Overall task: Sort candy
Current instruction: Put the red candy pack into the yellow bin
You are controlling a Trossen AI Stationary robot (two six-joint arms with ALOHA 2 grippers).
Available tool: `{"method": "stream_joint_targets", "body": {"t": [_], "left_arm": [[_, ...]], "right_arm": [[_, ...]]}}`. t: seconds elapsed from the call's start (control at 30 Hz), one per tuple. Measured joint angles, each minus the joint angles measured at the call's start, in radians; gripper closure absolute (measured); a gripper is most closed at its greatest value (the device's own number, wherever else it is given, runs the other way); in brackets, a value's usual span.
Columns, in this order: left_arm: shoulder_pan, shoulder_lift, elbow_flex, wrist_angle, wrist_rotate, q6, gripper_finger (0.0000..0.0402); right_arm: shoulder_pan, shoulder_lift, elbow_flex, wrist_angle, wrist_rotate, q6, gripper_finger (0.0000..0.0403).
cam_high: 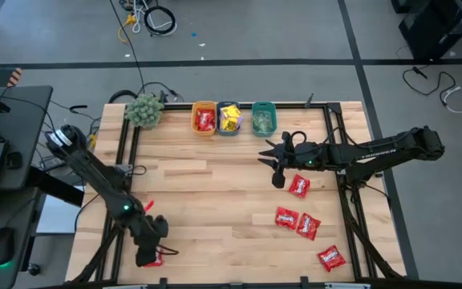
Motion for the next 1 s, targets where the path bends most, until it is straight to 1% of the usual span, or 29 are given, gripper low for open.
{"method": "stream_joint_targets", "body": {"t": [0.1, 0.23, 0.3, 0.4, 0.5, 0.57, 0.63, 0.67, 0.7, 0.87, 1.0], "left_arm": [[-0.019, 0.046, -0.008, 0.013, 0.035, -0.054, 0.0311], [-0.031, 0.108, -0.010, 0.025, 0.068, -0.074, 0.0279], [-0.031, 0.130, -0.010, 0.051, 0.067, -0.065, 0.0271], [-0.031, 0.163, -0.009, 0.059, 0.068, -0.059, 0.0271], [-0.031, 0.175, -0.006, 0.042, 0.070, -0.055, 0.0292], [-0.030, 0.173, -0.003, 0.005, 0.055, -0.040, 0.0324], [-0.023, 0.164, 0.000, -0.042, 0.041, -0.004, 0.0368], [-0.016, 0.159, 0.002, -0.065, 0.037, 0.019, 0.0384], [-0.007, 0.155, 0.007, -0.087, 0.025, 0.045, 0.0391], [0.075, 0.154, 0.058, -0.259, -0.049, 0.206, 0.0399], [0.173, 0.147, 0.101, -0.365, -0.135, 0.363, 0.0400]], "right_arm": [[0.000, 0.000, 0.000, 0.000, 0.000, 0.000, 0.0318], [0.000, 0.000, 0.000, 0.000, 0.000, 0.000, 0.0318], [0.000, 0.000, 0.000, 0.000, 0.000, 0.000, 0.0317], [0.000, 0.000, 0.000, -0.001, 0.000, 0.000, 0.0316], [0.000, 0.000, 0.000, 0.000, 0.000, 0.000, 0.0317], [0.000, 0.000, 0.000, 0.000, 0.000, 0.000, 0.0317], [0.000, 0.000, 0.000, 0.000, 0.000, 0.000, 0.0316], [0.000, 0.000, 0.000, 0.000, 0.000, 0.000, 0.0316], [0.000, 0.000, 0.000, 0.000, 0.000, 0.000, 0.0316], [0.000, 0.000, 0.000, 0.003, 0.000, 0.000, 0.0318], [0.000, 0.000, 0.000, 0.003, 0.000, -0.006, 0.0318]]}}
